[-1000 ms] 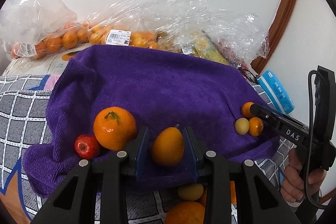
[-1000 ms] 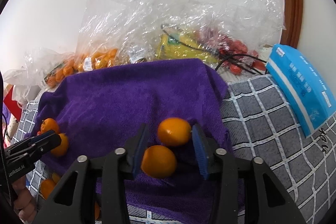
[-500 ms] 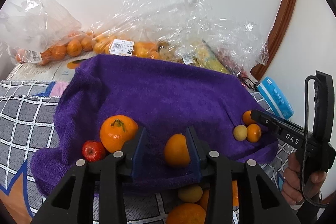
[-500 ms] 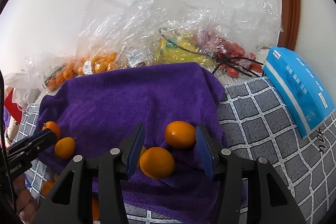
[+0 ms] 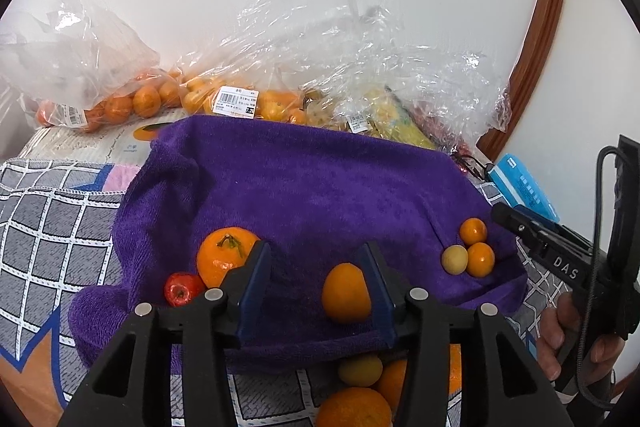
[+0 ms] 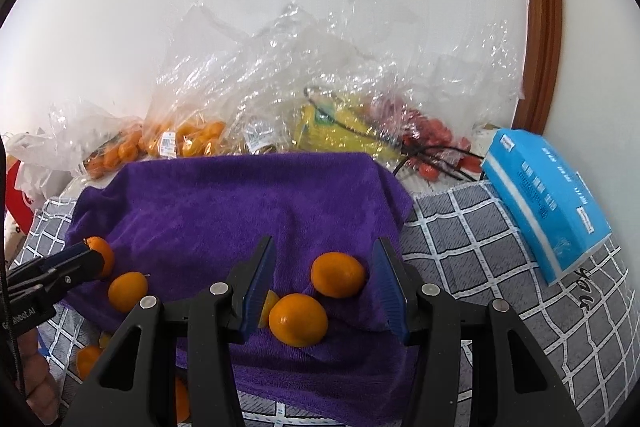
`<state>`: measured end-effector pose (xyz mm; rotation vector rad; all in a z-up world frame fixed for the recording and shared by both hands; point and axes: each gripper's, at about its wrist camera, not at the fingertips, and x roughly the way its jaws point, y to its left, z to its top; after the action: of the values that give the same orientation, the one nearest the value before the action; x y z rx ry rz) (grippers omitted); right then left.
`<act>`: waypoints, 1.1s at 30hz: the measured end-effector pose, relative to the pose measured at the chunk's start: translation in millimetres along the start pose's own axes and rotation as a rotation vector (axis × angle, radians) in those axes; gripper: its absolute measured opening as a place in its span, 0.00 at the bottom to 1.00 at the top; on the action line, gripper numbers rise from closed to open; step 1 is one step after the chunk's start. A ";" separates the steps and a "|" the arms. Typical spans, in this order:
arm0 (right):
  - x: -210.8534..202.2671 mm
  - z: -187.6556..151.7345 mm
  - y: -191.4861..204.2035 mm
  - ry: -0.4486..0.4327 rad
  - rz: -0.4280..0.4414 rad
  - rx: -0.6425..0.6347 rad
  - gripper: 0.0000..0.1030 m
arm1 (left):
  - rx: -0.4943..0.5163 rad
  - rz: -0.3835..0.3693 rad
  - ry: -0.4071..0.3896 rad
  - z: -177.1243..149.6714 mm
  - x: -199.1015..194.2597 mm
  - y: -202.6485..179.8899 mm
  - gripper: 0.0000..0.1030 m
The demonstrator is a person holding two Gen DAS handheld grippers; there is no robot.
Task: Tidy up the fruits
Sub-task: 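Lower the orange onto the towel and open the left tool while the right tool releases its orange, then lift both open tools away from the towel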
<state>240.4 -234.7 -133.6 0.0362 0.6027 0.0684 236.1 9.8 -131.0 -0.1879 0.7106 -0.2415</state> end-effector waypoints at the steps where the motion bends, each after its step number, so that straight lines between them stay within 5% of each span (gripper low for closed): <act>1: -2.2 0.9 -0.6 -0.007 -0.002 0.004 0.48 | 0.001 0.001 0.000 0.0 -0.1 -0.4 0.44; 15: -41.5 18.9 2.3 -0.013 0.138 0.068 0.48 | 0.021 0.021 -0.068 1.2 -19.0 -4.2 0.44; 27: -76.3 -21.4 24.3 0.038 0.138 0.018 0.48 | 0.027 0.027 -0.126 16.8 -51.0 -11.7 0.44; 33: -93.7 -34.2 34.9 0.048 0.147 -0.023 0.48 | 0.039 0.016 -0.076 13.8 -74.1 -18.4 0.44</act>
<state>142.2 -206.4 -106.9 0.0567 0.6462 0.2188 188.1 14.4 -70.1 -0.1533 0.6309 -0.2312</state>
